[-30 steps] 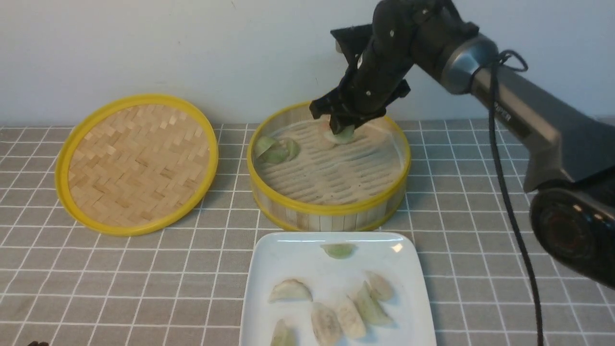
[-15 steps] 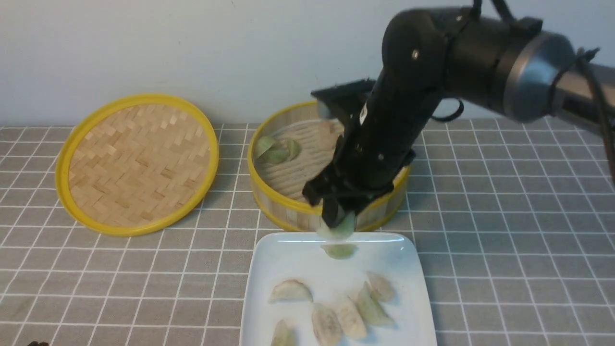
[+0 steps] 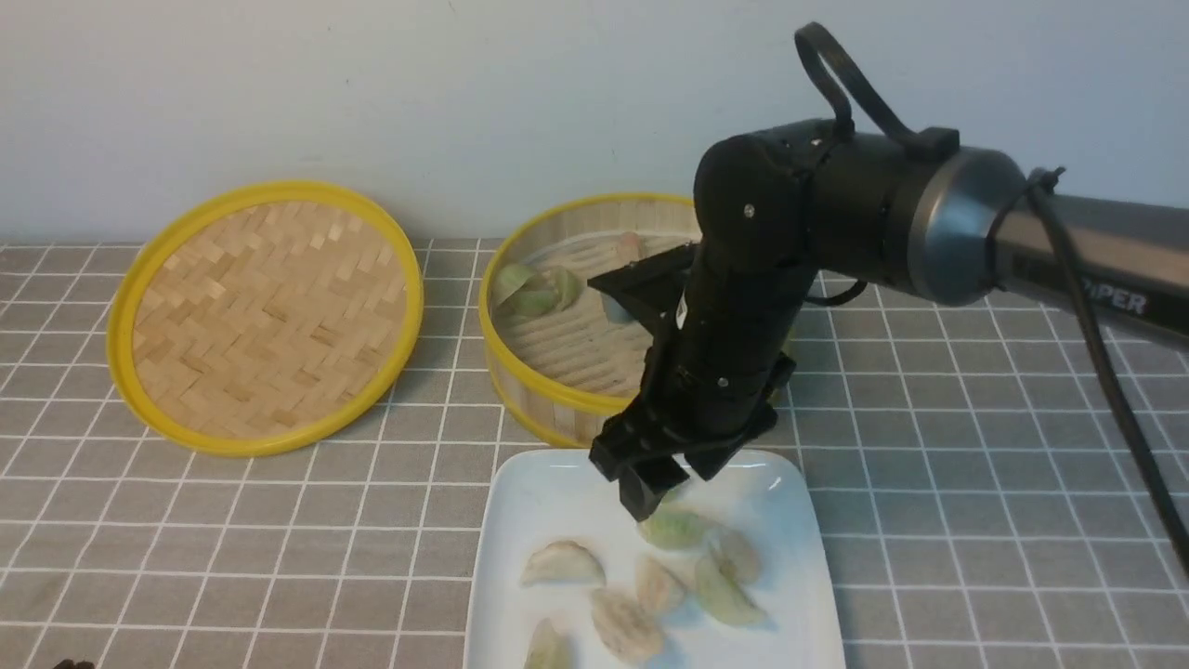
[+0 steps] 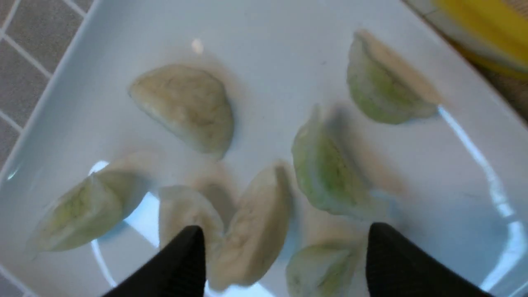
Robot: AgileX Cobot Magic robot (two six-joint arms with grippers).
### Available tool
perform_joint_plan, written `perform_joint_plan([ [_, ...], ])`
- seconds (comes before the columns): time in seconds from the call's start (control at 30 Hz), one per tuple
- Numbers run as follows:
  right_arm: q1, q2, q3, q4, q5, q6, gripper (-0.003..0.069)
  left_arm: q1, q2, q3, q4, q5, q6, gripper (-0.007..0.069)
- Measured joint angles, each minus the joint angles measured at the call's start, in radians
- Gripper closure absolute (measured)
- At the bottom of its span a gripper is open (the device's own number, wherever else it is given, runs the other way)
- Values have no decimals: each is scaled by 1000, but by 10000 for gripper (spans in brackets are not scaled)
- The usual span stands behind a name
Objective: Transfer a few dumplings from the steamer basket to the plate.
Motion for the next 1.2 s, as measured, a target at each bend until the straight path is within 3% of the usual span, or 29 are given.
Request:
perform_joint_plan([
  [0.13,-16,6,-98,-164,-104,38,129,0,0,0,0,0,0,629],
  [0.23,-58,30,-206,-202,-133,74,127,0,0,0,0,0,0,629],
  [0.6,-206,237,-567,-128,-10,78,127,0,0,0,0,0,0,629],
  [0.73,-219,245,-597,-122,35,73,201,0,0,0,0,0,0,629],
  [0.87,-219,121,-519,-115,40,73,494,0,0,0,0,0,0,629],
  [1.0,-219,-83,-356,-106,40,74,645,0,0,0,0,0,0,629],
  [1.2,-219,-447,-55,-109,37,84,672,0,0,0,0,0,0,629],
])
